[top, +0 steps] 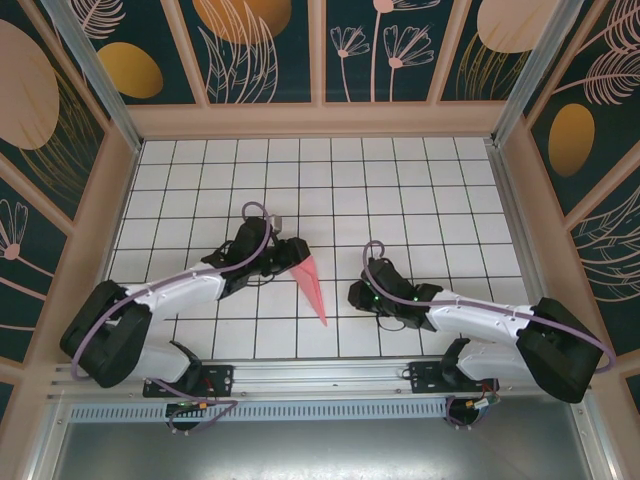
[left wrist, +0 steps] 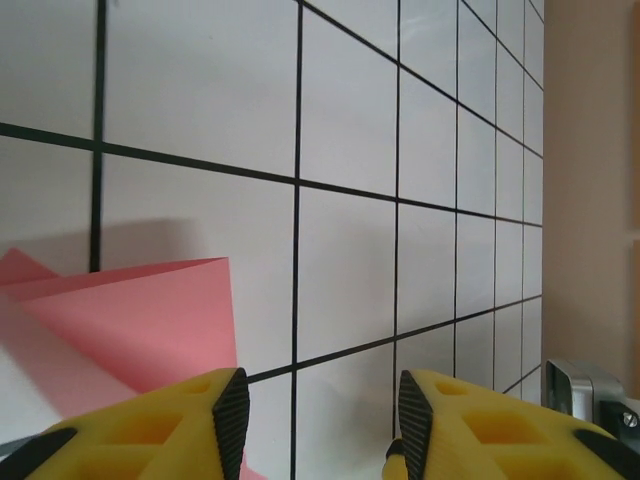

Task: Fold a paper plane with a square sheet of paper (pick it up from the middle)
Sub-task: Fold the wing for the fifth time at the center of the table.

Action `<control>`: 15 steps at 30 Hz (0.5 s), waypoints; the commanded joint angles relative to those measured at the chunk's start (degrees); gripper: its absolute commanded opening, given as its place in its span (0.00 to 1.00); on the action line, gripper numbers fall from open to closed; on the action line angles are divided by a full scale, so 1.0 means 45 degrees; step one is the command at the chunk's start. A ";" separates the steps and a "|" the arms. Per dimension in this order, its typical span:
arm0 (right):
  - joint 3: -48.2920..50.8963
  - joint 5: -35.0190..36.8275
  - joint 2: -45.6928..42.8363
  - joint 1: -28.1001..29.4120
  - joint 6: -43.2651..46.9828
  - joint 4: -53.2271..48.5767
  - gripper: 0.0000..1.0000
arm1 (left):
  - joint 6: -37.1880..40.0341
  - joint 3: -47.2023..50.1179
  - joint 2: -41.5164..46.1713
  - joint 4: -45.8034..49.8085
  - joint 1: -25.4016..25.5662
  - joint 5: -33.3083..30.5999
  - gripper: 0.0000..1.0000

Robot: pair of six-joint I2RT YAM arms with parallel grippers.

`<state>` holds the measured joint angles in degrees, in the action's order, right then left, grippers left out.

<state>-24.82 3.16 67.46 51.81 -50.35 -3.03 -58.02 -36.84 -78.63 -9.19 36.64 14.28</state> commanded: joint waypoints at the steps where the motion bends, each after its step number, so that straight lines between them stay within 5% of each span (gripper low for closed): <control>1: -0.0196 0.0732 -0.0353 -0.0219 -0.0259 0.0160 0.32 | 0.0094 0.0545 0.0833 0.1107 -0.0096 -0.0861 0.47; 15: -0.0131 0.1745 -0.0364 -0.0440 -0.0918 0.1666 0.38 | 0.0251 0.1605 0.2630 0.1651 -0.0094 -0.2053 0.63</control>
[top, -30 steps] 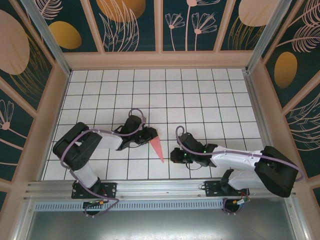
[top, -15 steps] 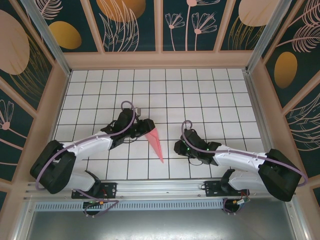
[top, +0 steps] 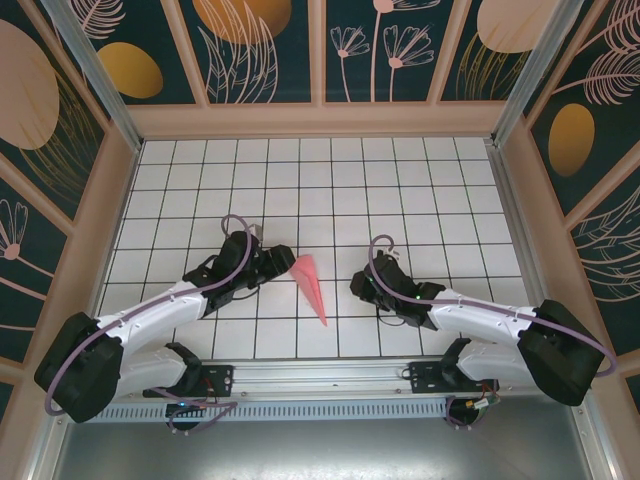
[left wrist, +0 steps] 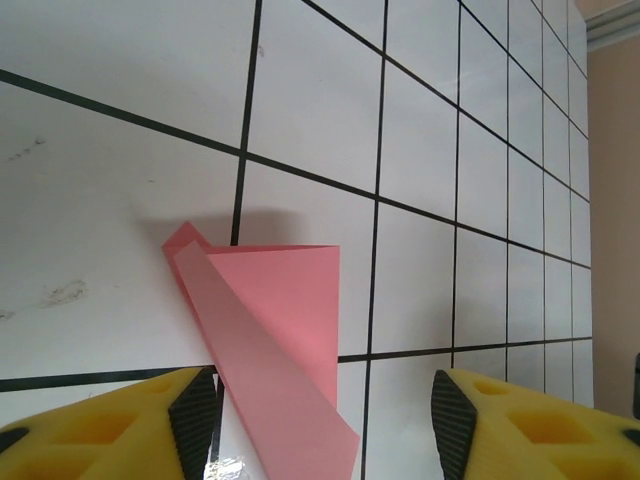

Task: Fold a paper plane with a square sheet of paper (pick it up from the middle)
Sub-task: Fold the wing for the fifth time at the center of the table, then move a paper plane to the center of the table.

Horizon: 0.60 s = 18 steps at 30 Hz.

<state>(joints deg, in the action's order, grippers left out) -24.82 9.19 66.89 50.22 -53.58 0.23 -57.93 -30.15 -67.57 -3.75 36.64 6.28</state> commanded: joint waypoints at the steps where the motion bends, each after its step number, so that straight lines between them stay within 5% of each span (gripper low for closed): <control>1: -0.0149 0.0427 -0.0253 -0.0085 -0.0264 0.0913 0.38 | 0.0236 0.0118 0.0172 0.0457 -0.0086 -0.0202 0.63; 10: 0.0453 -0.1124 -0.0259 -0.0547 -0.0548 0.1734 0.37 | -0.0077 -0.0550 -0.0726 0.1261 0.0020 0.0270 0.67; 18: 0.1567 -0.2628 -0.0360 -0.1662 -0.0341 0.3281 0.39 | -0.0234 -0.3152 -0.2994 0.4475 0.1363 -0.2288 0.79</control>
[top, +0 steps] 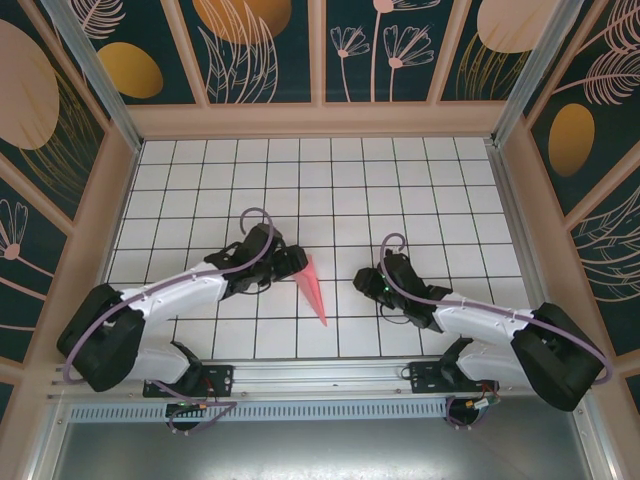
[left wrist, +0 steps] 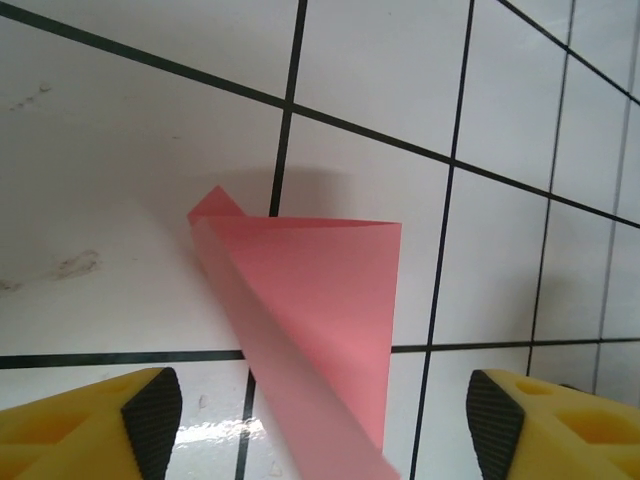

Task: Fold a paper plane with a square sheet of paper (pick it up from the middle)
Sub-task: Move a paper plane to the center of the table.

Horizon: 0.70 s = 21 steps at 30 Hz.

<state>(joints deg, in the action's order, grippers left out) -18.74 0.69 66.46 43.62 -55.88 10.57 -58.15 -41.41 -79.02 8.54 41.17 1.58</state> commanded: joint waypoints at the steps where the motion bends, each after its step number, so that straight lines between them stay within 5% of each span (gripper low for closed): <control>1: 0.0215 -0.0775 -0.0245 -0.0243 0.0293 0.0991 0.39 | -0.0372 -0.0808 -0.0688 0.1958 0.0536 -0.1529 0.80; 13: -0.0641 -0.2477 0.1171 -0.0280 0.1941 0.1713 0.41 | -0.1075 -0.1262 -0.2168 0.1386 0.1223 -0.1554 0.81; 17: -0.1050 -0.2916 0.1832 -0.0241 0.2213 0.1825 0.41 | -0.0473 -0.0701 -0.2019 0.0907 0.0892 -0.0903 0.55; 21: -0.1664 -0.3590 0.2656 -0.0108 0.2677 0.1903 0.41 | -0.0800 0.0430 -0.0965 -0.0454 0.0682 -0.0363 0.44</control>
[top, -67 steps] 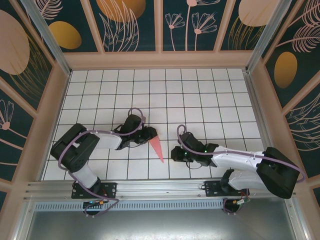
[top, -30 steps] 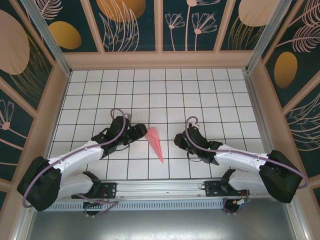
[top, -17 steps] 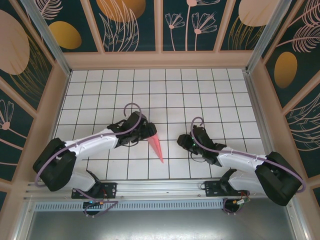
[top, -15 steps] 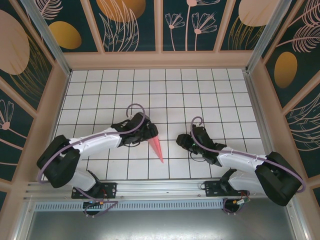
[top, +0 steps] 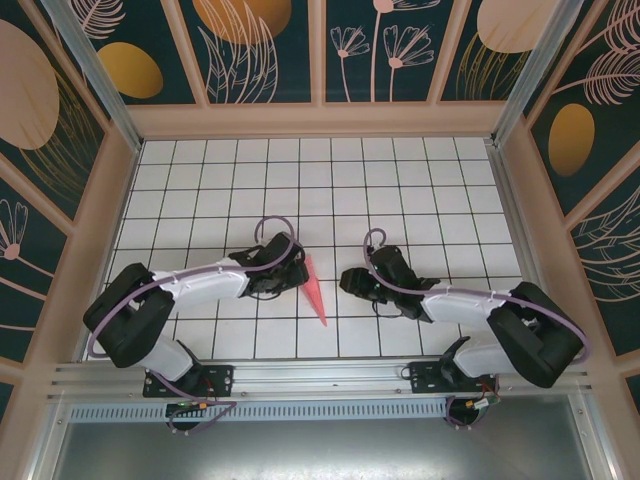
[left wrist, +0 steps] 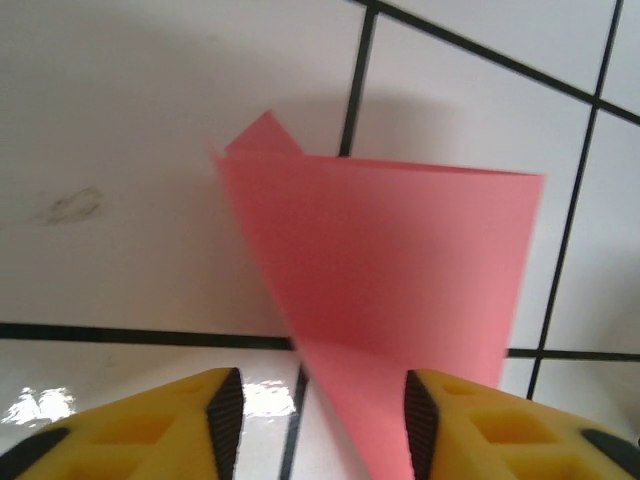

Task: Fold a paper plane with a square sheet of paper (pick it up from the middle)
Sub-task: Move a paper plane to the center of the table.

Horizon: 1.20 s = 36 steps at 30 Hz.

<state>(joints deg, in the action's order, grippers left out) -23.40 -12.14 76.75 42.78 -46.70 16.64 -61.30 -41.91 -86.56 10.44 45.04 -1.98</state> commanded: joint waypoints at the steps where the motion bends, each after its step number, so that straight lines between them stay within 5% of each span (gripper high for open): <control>1: -0.0850 -0.0866 0.0609 0.0134 0.0759 0.0488 0.41 | -0.0159 0.0690 0.0882 -0.0927 -0.0293 0.0393 0.41; 10: -0.2694 -0.1120 0.2245 0.1101 0.1666 -0.0368 0.48 | -0.0305 0.1645 0.1729 -0.1726 -0.0625 0.0601 0.17; 36: -0.4254 -0.1767 0.4199 0.1997 0.2540 -0.1400 0.53 | -0.0021 0.2050 0.1897 -0.1460 -0.0692 0.0451 0.12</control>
<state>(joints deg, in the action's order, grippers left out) -41.21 -20.51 95.85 51.20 -37.08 12.21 -62.19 -33.32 -79.00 3.20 42.30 0.12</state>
